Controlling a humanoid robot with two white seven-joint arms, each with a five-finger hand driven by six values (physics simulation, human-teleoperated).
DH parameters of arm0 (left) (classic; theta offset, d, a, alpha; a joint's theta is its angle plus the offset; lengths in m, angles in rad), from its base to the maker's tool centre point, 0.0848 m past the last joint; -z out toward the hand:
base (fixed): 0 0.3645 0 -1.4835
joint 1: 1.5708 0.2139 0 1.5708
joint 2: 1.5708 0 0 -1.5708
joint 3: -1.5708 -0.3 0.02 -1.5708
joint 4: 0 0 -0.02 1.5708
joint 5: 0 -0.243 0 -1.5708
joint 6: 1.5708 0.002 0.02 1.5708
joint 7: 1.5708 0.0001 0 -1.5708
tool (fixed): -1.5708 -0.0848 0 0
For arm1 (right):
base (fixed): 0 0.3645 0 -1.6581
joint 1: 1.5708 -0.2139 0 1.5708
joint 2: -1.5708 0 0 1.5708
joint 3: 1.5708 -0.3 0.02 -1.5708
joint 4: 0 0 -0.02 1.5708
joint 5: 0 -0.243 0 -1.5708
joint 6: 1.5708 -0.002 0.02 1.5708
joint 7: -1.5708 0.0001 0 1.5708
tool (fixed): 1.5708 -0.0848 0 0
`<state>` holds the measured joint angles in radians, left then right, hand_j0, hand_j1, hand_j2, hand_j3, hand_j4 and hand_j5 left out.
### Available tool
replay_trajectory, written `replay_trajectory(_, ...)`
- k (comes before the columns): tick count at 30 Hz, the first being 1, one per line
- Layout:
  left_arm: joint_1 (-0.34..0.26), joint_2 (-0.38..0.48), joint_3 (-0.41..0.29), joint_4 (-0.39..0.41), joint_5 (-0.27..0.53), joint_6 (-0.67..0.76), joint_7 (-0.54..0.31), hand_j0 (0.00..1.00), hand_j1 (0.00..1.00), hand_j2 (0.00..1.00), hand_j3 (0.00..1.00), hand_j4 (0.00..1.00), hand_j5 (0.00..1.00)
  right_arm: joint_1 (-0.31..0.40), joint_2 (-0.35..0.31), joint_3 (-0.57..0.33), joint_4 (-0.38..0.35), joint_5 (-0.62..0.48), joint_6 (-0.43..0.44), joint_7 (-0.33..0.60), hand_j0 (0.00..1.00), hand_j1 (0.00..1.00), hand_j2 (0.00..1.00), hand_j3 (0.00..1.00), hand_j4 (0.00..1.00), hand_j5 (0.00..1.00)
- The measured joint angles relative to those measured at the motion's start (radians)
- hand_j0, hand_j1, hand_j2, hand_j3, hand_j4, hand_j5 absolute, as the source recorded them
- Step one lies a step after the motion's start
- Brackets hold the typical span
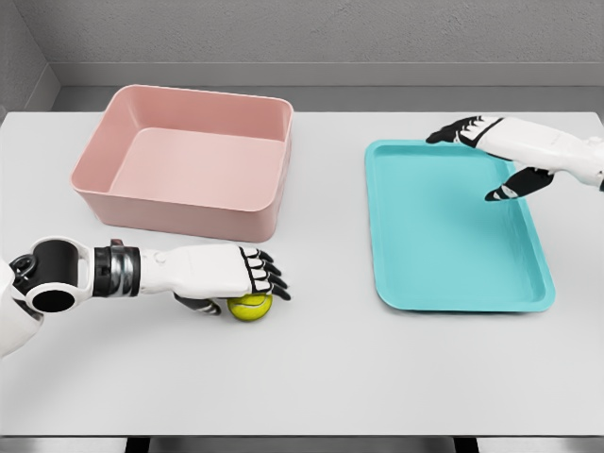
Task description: Put the tennis from the blue tray into the pink basket with both arms
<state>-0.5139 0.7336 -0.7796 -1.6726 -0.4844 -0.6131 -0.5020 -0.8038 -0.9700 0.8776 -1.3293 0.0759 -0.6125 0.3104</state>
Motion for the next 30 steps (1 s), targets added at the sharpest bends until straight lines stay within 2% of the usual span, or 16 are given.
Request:
replay_trajectory(2,0.000,0.001,0.000,0.000,0.001,0.000,-0.001,0.43,0.43,0.43,0.43,0.43,0.43,0.002,0.000,0.000,0.001,0.000,0.000,0.000,1.00,1.00,1.00,1.00,1.00,1.00)
replay_trajectory(5,0.002,0.007,0.002,-0.004,0.005,0.001,0.000,0.36,0.36,0.36,0.36,0.36,0.36,0.002,0.000,0.000,0.002,0.000,0.000,0.000,1.00,1.00,1.00,1.00,1.00,1.00)
replay_trajectory(16,0.000,0.019,0.025,-0.047,0.020,0.000,0.005,0.36,0.36,0.36,0.36,0.36,0.36,0.002,0.000,0.000,0.002,0.000,0.000,-0.001,1.00,1.00,1.00,1.00,1.00,1.00)
replay_trajectory(26,-0.009,0.087,0.119,-0.090,0.101,0.000,0.007,0.36,0.36,0.36,0.36,0.36,0.36,0.002,0.000,-0.001,0.005,0.000,0.000,-0.001,1.00,1.00,1.00,1.00,1.00,1.00)
replay_trajectory(30,-0.043,0.099,0.141,-0.091,0.141,0.000,0.007,0.36,0.36,0.36,0.36,0.36,0.36,0.002,0.000,-0.001,0.006,0.000,0.000,-0.001,1.00,1.00,1.00,1.00,1.00,1.00)
